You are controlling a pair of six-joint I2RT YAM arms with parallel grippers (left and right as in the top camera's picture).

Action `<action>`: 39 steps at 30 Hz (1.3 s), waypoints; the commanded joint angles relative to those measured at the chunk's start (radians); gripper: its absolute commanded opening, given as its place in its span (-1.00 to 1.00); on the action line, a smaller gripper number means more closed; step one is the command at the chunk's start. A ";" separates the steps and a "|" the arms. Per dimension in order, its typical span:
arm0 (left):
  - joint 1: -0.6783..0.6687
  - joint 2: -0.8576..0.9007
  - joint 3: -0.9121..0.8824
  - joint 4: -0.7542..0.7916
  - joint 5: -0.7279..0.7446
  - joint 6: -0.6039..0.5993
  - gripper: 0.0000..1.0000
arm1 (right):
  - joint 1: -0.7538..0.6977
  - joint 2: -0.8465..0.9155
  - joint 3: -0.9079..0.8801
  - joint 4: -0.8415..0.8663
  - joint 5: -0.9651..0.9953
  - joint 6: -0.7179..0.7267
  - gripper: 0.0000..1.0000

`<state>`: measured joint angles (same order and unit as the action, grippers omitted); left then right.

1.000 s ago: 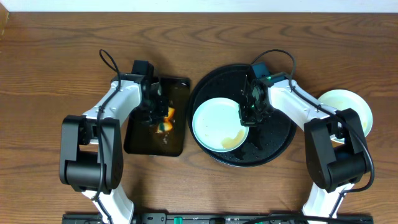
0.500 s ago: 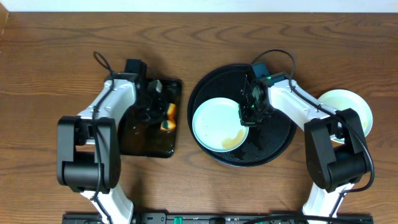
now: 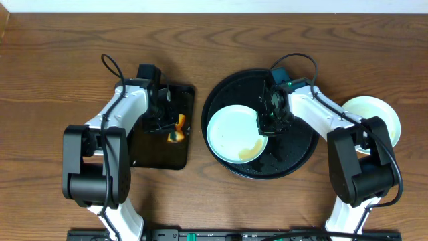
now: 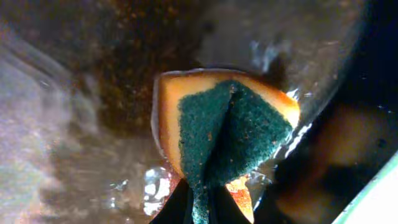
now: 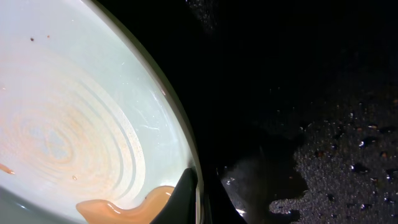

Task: Clean dirty plates on tray and stack at the side
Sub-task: 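Place the sponge on the black tray and open left gripper, then lift the pale green plate with right gripper off the round tray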

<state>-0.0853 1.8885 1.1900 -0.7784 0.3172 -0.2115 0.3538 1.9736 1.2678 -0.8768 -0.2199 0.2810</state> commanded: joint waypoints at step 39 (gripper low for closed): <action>0.004 -0.307 0.010 -0.159 -0.177 -0.037 0.64 | 0.013 -0.286 0.028 0.013 0.360 -0.067 -0.98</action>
<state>-0.0860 1.5906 1.1900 -0.9348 0.1505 -0.2428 0.3550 1.7725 1.2743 -0.8574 0.0231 0.2535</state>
